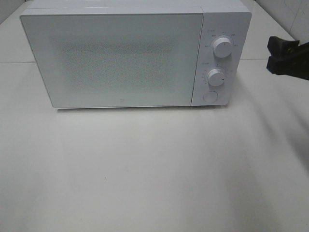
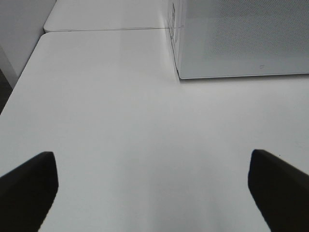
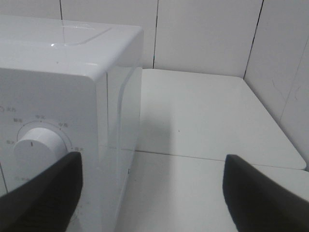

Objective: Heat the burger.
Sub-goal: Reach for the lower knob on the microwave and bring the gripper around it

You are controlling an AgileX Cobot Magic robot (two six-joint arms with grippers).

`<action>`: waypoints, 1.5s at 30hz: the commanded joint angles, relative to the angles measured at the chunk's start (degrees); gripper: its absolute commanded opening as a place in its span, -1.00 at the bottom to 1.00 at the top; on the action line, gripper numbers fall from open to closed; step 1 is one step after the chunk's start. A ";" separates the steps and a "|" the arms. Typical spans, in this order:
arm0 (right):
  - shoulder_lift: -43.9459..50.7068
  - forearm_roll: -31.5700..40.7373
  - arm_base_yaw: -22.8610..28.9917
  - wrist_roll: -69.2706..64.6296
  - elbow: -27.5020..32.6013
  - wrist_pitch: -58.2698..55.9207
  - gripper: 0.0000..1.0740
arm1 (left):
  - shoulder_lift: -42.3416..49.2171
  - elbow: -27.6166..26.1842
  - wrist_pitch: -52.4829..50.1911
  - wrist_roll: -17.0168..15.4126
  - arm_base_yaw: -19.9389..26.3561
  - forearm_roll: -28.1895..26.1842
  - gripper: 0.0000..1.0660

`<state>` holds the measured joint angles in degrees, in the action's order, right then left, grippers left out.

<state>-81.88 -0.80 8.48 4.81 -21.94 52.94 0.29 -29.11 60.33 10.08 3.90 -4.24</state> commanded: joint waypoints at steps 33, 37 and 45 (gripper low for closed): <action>-19.54 26.41 25.10 6.19 -2.46 11.40 0.42 | 1.09 0.06 -0.29 -0.29 0.11 -0.34 0.93; -22.00 26.53 25.10 4.01 -5.10 10.83 0.42 | 1.09 0.06 -0.29 -0.29 0.11 -0.34 0.93; -26.13 25.61 25.10 0.69 -8.48 11.57 0.42 | 1.09 0.06 -0.29 -0.29 0.11 -0.34 0.93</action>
<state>-106.86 25.61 33.29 6.25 -29.05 63.77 0.29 -29.11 60.33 10.03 3.90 -4.24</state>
